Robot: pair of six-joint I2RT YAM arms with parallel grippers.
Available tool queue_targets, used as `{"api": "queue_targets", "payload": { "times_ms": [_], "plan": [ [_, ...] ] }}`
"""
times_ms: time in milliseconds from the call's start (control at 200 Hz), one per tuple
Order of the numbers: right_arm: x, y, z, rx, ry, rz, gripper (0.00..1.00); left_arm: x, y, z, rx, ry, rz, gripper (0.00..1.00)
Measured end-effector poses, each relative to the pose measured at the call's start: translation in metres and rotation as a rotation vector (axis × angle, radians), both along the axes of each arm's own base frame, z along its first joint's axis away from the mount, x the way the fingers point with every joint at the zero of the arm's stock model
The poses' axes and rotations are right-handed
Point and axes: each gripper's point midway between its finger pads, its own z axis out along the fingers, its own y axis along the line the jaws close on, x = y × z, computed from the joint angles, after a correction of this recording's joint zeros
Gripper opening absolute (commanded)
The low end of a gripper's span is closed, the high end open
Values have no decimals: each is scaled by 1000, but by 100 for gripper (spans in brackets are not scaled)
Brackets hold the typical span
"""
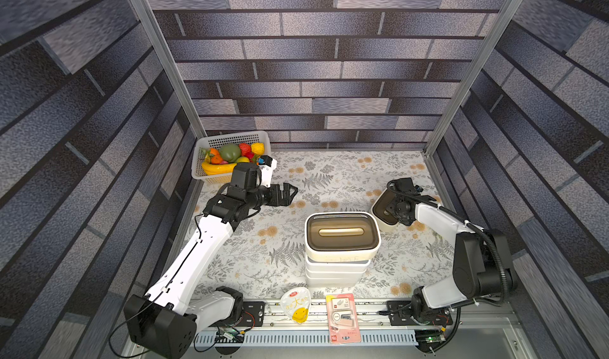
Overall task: Stack the tissue boxes
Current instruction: Pick up the tissue box from the center of the board.
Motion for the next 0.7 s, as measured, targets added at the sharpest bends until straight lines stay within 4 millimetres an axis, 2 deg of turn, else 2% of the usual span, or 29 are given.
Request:
{"api": "queue_targets", "payload": {
  "times_ms": [160, 311, 471, 702],
  "plan": [
    [-1, 1, 5, -19, 24, 52, 37, -1, 0, 1, 0, -1, 0, 100],
    [4, 7, 19, -36, 38, 154, 30, -2, 1, 4, -3, -10, 0, 100],
    [17, 14, 54, -70, 7, 289, 29, -4, 2, 7, -4, -20, 3, 100],
    [17, 22, 115, -106, -54, 453, 29, -11, 3, 22, -14, -68, 4, 100]
  ]
}}
